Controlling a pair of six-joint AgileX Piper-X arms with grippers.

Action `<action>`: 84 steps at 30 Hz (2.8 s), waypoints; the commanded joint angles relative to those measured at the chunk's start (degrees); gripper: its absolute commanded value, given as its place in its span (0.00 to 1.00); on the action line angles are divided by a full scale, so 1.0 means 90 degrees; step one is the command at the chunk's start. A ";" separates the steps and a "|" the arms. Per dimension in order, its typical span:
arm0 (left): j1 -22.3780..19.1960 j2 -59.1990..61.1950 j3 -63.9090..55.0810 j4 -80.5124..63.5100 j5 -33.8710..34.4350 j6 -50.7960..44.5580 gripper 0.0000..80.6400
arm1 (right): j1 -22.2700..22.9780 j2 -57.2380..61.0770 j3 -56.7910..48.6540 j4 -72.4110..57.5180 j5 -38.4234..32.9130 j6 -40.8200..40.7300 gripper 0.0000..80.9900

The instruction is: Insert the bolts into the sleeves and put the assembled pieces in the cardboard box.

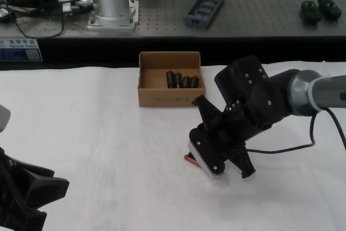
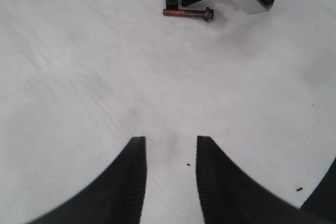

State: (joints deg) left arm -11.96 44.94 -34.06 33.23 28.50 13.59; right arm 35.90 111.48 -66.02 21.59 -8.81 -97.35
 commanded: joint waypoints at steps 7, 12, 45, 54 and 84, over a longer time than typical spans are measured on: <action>-0.0023 0.0021 -0.0005 0.0014 -0.0005 0.0065 0.30 | 0.0026 0.0436 -0.0126 0.0089 -0.0084 -0.0328 0.36; -0.0023 0.0021 -0.0005 0.0014 -0.0005 0.0065 0.30 | 0.0026 0.0528 -0.0197 0.0132 0.0040 -0.0328 0.33; -0.0138 0.0021 -0.0631 0.0011 0.0428 -0.0305 0.33 | 0.0125 -0.2728 -0.0194 0.0920 -0.0509 0.6606 0.01; -0.1053 0.0961 -0.1692 0.0017 0.0158 0.1258 0.43 | 0.0092 -0.4125 -0.0172 0.3258 -0.0584 0.7247 0.01; -0.2161 0.6457 -0.4466 -0.1219 0.0376 0.4397 0.43 | 0.0087 -0.6215 0.1041 0.5188 -0.0584 0.8139 0.01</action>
State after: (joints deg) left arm -31.11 102.30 -70.71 22.47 29.31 52.75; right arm 37.03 56.20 -57.91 67.99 -13.36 -24.38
